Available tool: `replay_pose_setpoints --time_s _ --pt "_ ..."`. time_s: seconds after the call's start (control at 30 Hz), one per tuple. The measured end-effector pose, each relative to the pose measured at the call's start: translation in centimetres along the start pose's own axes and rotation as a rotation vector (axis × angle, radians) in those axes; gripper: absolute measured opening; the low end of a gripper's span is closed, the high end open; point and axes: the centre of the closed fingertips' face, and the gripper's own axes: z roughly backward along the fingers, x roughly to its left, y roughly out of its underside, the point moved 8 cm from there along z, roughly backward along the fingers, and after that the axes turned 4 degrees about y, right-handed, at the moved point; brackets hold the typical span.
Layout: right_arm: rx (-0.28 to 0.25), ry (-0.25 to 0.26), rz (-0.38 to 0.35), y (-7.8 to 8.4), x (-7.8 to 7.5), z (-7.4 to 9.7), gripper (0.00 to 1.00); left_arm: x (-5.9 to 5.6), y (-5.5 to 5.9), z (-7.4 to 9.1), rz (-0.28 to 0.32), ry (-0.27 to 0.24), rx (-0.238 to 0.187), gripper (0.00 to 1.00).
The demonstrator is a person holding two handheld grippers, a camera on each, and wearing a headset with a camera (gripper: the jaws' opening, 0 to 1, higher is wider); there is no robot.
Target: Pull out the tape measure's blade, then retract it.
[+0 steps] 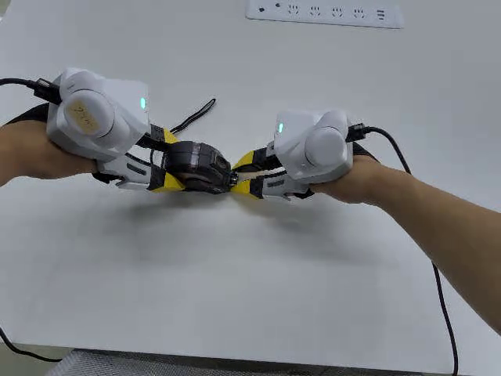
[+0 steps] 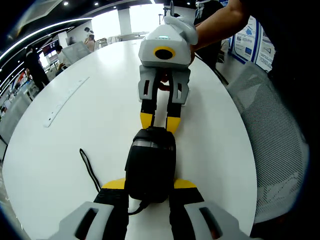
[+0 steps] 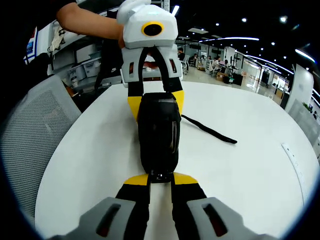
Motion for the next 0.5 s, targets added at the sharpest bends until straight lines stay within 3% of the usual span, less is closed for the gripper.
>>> replay_pose_setpoints --time_s 0.5 --pt "-0.017 -0.008 0.033 -0.07 -0.2 0.28 0.11 -0.07 0.07 0.24 0.007 -0.004 -0.005 0.28"
